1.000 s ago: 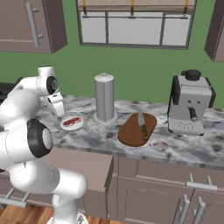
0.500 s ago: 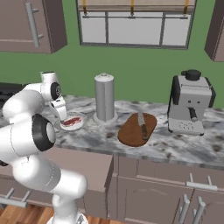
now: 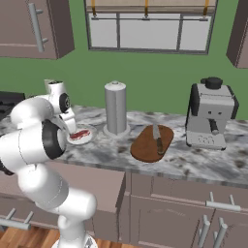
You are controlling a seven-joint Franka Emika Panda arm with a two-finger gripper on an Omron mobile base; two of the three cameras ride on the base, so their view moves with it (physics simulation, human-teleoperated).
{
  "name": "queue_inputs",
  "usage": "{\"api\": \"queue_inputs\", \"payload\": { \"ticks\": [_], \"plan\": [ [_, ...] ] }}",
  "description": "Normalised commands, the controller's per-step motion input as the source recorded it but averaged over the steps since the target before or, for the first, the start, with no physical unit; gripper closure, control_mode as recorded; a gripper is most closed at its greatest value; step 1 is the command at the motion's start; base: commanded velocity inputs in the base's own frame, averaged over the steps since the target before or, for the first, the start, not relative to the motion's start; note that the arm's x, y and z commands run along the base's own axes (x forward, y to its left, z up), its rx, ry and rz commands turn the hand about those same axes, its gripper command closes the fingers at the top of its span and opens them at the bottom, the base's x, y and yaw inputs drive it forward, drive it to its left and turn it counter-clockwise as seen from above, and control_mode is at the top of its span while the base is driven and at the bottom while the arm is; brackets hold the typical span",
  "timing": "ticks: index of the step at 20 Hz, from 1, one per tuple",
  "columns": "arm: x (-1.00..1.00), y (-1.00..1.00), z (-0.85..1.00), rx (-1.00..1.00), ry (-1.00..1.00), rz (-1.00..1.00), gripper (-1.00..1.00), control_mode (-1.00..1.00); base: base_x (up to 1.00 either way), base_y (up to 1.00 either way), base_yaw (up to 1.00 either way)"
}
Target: Pick up the knife from the drawer and place it on the cutting board. Then place the meat from the plate to the cutting board.
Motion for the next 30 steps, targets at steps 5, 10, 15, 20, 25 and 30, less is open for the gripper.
{"api": "queue_inputs", "payload": {
  "ticks": [5,10,15,20,25,30],
  "plan": [
    [0.24,0.04,-0.1,0.05,-0.06,0.0,-1.0,-1.0,0.0,0.0,0.0],
    [0.29,0.07,-0.11,0.01,-0.03,0.0,-1.0,-1.0,0.0,0.0,0.0],
    [0.19,0.0,-0.11,0.0,-0.03,0.0,-1.0,-1.0,0.0,0.0,0.0],
    [0.22,0.02,-0.15,0.0,-0.01,0.0,-1.0,-1.0,0.0,0.0,0.0],
    [0.28,0.03,-0.19,0.0,0.0,0.02,-1.0,-1.0,0.0,0.0,0.0],
    [0.3,0.05,-0.17,0.0,0.0,0.03,-1.0,-1.0,0.0,0.0,0.0]
  ]
}}
